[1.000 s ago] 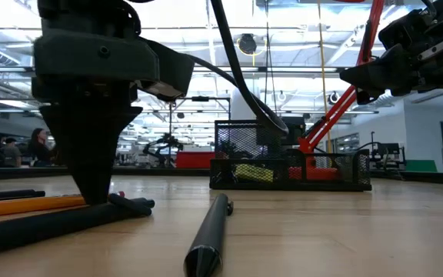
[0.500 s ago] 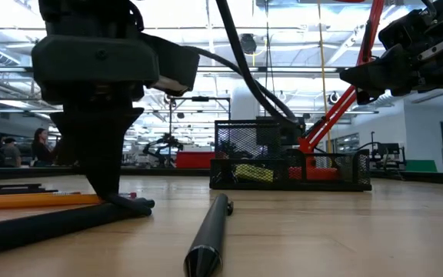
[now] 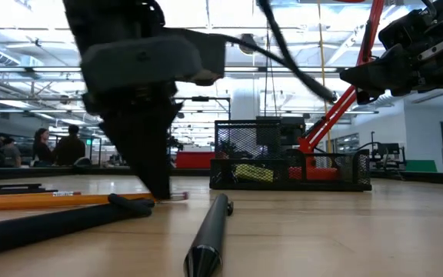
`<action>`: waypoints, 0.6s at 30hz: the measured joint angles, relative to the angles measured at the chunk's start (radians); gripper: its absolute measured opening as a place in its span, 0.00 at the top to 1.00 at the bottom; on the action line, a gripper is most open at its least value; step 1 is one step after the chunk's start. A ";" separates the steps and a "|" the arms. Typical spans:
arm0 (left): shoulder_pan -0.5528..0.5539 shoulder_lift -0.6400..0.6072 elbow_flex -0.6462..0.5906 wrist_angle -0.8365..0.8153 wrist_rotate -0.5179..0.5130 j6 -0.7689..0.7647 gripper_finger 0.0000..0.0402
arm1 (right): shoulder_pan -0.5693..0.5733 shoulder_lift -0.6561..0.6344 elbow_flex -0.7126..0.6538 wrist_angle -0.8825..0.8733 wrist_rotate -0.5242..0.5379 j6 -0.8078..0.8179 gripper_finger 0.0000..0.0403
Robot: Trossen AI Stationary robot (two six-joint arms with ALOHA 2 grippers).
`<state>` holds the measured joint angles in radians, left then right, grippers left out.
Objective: Pick and place office supplies into organizer
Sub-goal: Put the left yellow pencil into the black desk organizer
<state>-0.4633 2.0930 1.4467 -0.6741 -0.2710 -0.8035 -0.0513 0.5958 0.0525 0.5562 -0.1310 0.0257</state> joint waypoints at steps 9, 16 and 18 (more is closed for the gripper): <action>0.037 -0.002 0.000 0.011 -0.029 0.054 0.99 | 0.000 0.000 0.000 0.000 0.000 0.000 0.99; 0.072 -0.032 0.002 0.048 -0.043 0.130 0.97 | 0.000 0.000 0.000 0.000 0.000 -0.001 0.99; 0.083 -0.051 0.002 0.077 -0.048 0.148 0.98 | 0.000 0.000 0.000 -0.001 0.000 -0.001 0.99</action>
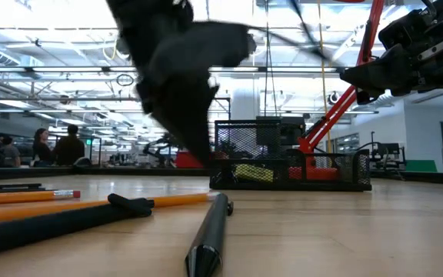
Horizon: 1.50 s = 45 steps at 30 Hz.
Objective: Pick and place office supplies into organizer
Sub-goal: Put the left yellow pencil into the black desk organizer
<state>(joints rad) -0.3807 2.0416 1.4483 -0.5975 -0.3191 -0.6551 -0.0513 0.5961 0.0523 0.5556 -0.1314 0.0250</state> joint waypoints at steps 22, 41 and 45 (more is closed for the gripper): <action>-0.101 -0.027 0.002 0.111 0.162 -0.080 0.86 | 0.000 0.003 0.000 0.002 0.003 0.012 0.99; -0.032 0.093 0.008 -0.005 0.162 -0.027 0.57 | 0.000 0.012 0.000 -0.010 0.004 0.011 0.99; -0.036 0.122 0.011 -0.058 0.146 -0.031 0.57 | -0.001 0.017 0.000 -0.007 0.005 0.008 0.99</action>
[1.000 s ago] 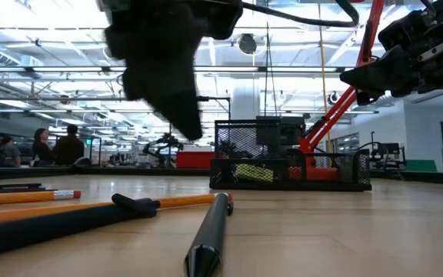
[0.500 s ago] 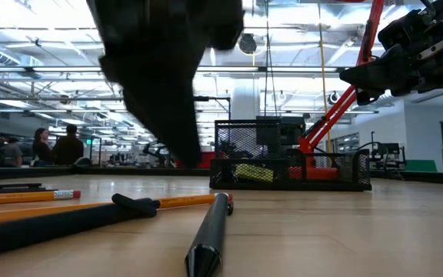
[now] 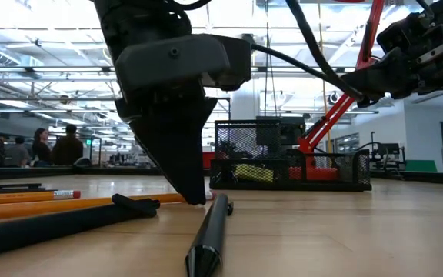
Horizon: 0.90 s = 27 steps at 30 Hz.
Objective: Pick and place office supplies into organizer
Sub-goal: Put the left yellow pencil into the black desk organizer
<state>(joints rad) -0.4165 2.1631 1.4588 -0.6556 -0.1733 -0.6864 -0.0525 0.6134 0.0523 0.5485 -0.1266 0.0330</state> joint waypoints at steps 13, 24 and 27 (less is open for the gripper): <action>0.002 0.012 0.003 -0.055 -0.032 0.031 0.68 | 0.000 0.003 0.000 0.000 0.000 0.007 0.99; 0.009 0.010 -0.004 -0.066 -0.033 0.058 0.97 | 0.000 0.003 0.000 0.000 -0.001 0.008 0.99; 0.010 0.010 -0.005 -0.062 -0.023 0.076 0.98 | 0.000 0.003 0.000 0.000 -0.001 0.008 0.99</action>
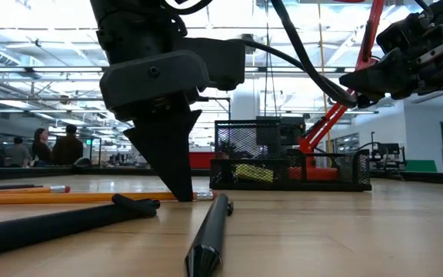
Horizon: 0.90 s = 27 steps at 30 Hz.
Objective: Pick and place office supplies into organizer
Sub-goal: Put the left yellow pencil into the black desk organizer
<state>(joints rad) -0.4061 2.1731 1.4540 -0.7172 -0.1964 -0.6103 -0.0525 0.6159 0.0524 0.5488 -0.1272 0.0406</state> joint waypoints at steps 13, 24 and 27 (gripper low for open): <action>-0.003 -0.050 -0.014 0.081 -0.099 0.094 0.99 | 0.000 0.000 0.000 0.000 0.000 0.000 0.99; 0.024 -0.217 -0.018 0.256 -0.306 0.315 1.00 | 0.000 0.000 0.000 -0.001 0.000 0.001 0.99; 0.041 -0.269 -0.015 0.343 -0.323 0.398 0.99 | 0.000 0.000 0.000 0.000 0.000 0.001 0.99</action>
<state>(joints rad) -0.3651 1.9041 1.4387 -0.3740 -0.5190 -0.2119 -0.0528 0.6159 0.0525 0.5488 -0.1276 0.0414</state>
